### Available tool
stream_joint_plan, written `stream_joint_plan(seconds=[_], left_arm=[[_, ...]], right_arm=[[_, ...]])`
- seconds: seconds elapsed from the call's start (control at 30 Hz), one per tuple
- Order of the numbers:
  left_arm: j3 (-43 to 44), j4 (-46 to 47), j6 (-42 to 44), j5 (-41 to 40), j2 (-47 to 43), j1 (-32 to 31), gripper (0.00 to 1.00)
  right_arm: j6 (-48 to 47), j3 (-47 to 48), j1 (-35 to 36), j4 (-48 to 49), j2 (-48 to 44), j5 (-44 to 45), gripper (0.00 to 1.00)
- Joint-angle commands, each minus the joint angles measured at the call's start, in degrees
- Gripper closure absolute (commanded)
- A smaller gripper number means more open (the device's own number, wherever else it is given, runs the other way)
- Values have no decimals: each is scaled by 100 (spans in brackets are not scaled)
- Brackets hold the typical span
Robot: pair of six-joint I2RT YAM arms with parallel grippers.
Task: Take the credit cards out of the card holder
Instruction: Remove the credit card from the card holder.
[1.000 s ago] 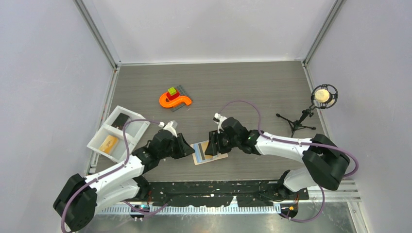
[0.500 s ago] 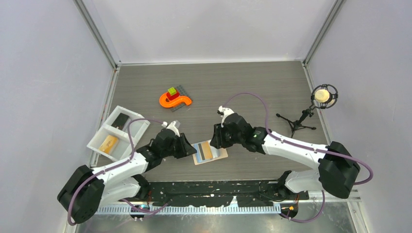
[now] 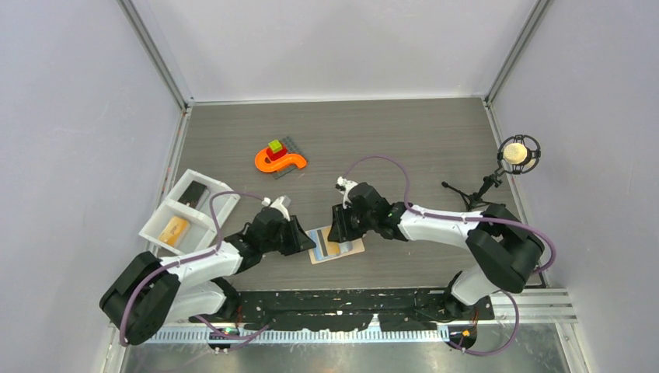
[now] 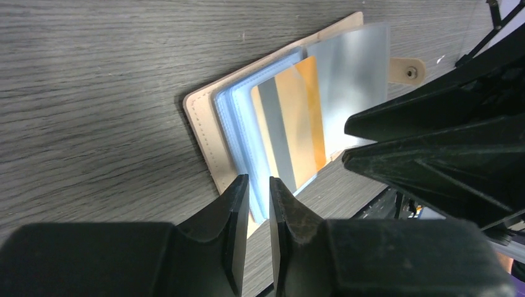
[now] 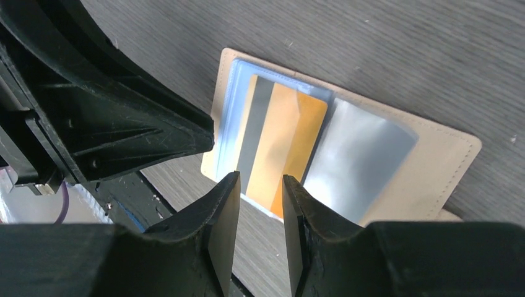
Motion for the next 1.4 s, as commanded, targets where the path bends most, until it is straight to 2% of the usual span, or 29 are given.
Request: stream_joint_plan(seconds=[0.0,0.4,0.77,0.87,0.97,1.03,1.37], left_arm=[[-91,430,13,51,128,-18,80],[-87,305,47,-53,200,-19,81],[-113,260,41,-99,197,-23,82],[-104,258,42,-107,214,-21,82],[-113,258,39,-131,238,-19,82],[-100,252,32,-115,265,-18,82],[-28,-92,88,-134,-5,-20,82]], right_arm=[[-86,-132,-209,648,113,-357,61],[-160,-394,-516,1012,455,-698,60],[-40,-482,-537,1331,728,-944,63],[-35,-496,-554,1306,699,-907,71],[-41,-499,-582,1197,637,-853,88],[-47,-500,-616,1108,568,-826,94],[-30,-607,-744,838,44,-921,95]])
